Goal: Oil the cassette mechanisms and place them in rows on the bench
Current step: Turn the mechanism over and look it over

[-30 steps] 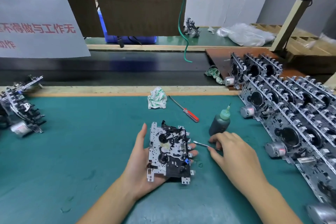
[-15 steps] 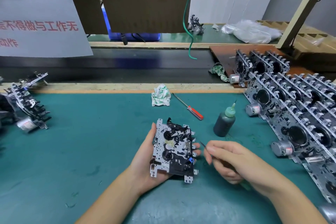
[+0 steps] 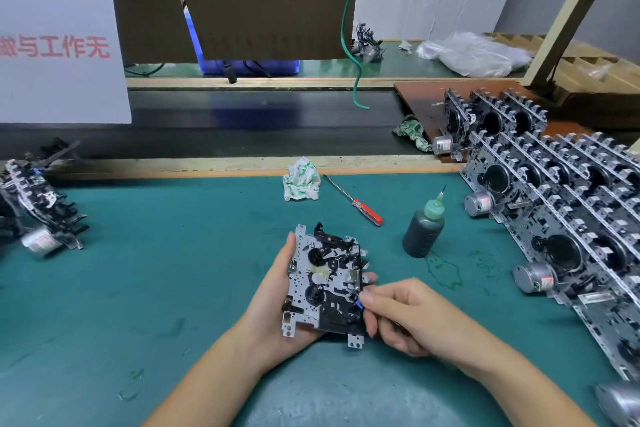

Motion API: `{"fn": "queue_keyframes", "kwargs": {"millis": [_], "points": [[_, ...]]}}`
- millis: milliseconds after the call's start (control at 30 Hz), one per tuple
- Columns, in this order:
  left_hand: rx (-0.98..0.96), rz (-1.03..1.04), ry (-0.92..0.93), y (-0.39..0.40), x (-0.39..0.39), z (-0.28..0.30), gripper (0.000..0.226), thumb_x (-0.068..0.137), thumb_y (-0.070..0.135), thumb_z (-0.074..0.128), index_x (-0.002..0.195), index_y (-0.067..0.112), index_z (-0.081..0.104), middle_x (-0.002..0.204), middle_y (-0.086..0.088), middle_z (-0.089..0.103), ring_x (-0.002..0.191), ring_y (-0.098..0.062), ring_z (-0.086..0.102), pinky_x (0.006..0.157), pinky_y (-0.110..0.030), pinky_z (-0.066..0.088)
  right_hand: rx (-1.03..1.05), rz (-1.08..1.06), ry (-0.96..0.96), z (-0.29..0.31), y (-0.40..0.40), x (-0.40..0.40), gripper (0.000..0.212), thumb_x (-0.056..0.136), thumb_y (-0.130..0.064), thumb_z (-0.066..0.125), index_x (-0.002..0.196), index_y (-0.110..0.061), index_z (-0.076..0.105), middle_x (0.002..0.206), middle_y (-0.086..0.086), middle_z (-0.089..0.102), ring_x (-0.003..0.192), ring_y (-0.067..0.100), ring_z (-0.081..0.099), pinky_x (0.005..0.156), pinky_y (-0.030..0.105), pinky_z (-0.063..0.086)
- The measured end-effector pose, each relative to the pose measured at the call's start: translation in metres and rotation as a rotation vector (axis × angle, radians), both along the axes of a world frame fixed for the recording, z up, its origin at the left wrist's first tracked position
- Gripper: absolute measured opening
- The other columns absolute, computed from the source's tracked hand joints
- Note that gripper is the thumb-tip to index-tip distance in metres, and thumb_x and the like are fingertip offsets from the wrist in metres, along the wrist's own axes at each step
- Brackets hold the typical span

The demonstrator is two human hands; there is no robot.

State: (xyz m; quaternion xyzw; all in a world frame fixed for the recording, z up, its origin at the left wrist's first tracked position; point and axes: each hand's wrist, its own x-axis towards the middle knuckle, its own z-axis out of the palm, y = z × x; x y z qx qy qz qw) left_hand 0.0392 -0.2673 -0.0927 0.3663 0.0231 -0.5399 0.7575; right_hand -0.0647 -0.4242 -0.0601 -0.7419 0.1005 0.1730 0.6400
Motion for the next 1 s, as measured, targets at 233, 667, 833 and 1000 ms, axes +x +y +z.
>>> {"fn": "queue_keyframes", "kwargs": {"millis": [233, 667, 833, 1000], "points": [[0.008, -0.011, -0.009, 0.0007, 0.0000, 0.0013, 0.078, 0.088, 0.068, 0.032, 0.115, 0.004, 0.068, 0.126, -0.024, 0.059, 0.111, -0.033, 0.062, 0.096, -0.042, 0.050, -0.024, 0.058, 0.037, 0.0036, -0.0041, -0.0023, 0.034, 0.100, -0.030, 0.040, 0.069, -0.016, 0.045, 0.042, 0.001, 0.052, 0.027, 0.006, 0.028, 0.032, 0.015, 0.020], [0.026, -0.039, -0.025, 0.0012, -0.0012, 0.0039, 0.080, 0.088, 0.068, 0.028, 0.114, 0.004, 0.068, 0.125, -0.025, 0.059, 0.109, -0.033, 0.063, 0.089, -0.040, 0.054, -0.062, 0.000, 0.044, 0.0035, -0.0001, -0.0004, 0.049, 0.098, -0.035, 0.042, 0.052, -0.021, 0.051, 0.037, -0.004, 0.045, 0.028, 0.005, 0.027, 0.034, 0.015, 0.022], [0.041, -0.020, -0.022, 0.0009, -0.0017, 0.0054, 0.078, 0.087, 0.067, 0.032, 0.110, 0.003, 0.070, 0.122, -0.026, 0.061, 0.105, -0.033, 0.065, 0.087, -0.041, 0.055, -0.064, 0.030, 0.075, 0.0026, -0.0004, -0.0003, 0.051, 0.097, -0.040, 0.042, 0.050, -0.022, 0.049, 0.038, -0.004, 0.048, 0.028, 0.005, 0.034, 0.033, 0.015, 0.028], [0.053, -0.009, -0.015, 0.0002, -0.0019, 0.0060, 0.075, 0.087, 0.066, 0.034, 0.104, 0.005, 0.073, 0.117, -0.024, 0.064, 0.102, -0.032, 0.067, 0.080, -0.039, 0.057, -0.061, 0.052, 0.085, 0.0022, -0.0027, -0.0005, 0.050, 0.098, -0.040, 0.039, 0.052, -0.021, 0.047, 0.037, -0.002, 0.048, 0.028, 0.006, 0.035, 0.032, 0.015, 0.027]]}}
